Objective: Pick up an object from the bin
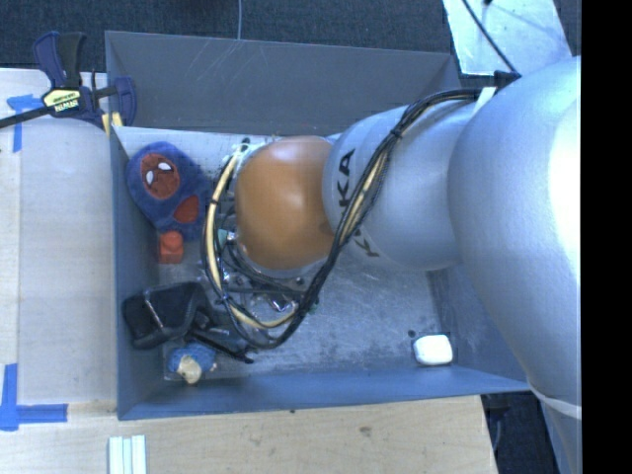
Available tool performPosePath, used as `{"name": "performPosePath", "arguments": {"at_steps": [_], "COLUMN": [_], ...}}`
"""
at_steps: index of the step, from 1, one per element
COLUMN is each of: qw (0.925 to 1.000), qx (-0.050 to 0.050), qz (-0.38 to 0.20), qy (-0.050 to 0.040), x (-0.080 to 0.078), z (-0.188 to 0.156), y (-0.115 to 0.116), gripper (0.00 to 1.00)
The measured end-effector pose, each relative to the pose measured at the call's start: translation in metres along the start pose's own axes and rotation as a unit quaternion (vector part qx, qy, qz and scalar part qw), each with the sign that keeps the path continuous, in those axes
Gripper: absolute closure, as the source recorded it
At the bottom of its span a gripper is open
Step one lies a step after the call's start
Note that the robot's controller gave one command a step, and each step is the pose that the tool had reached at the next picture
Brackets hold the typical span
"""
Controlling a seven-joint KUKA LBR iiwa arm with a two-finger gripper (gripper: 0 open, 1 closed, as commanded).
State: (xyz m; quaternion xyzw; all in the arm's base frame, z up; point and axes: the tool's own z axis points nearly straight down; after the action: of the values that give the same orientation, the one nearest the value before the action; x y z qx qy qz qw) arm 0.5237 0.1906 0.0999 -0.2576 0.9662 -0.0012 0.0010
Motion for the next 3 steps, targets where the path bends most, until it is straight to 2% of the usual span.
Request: {"name": "performPosePath", "arguments": {"at_steps": [1, 2, 3], "qw": [0.9816, 0.992, 0.9921], "qx": [0.003, -0.002, -0.002], "qz": [-0.191, -0.126, -0.125], "qy": [-0.0056, 0.0012, 0.0008], "x": [0.022, 0.027, 0.027], "z": [-0.003, 0.03, 0.03], "y": [-0.005, -0.016, -0.016], "gripper": [0.0, 0.0, 0.0]}}
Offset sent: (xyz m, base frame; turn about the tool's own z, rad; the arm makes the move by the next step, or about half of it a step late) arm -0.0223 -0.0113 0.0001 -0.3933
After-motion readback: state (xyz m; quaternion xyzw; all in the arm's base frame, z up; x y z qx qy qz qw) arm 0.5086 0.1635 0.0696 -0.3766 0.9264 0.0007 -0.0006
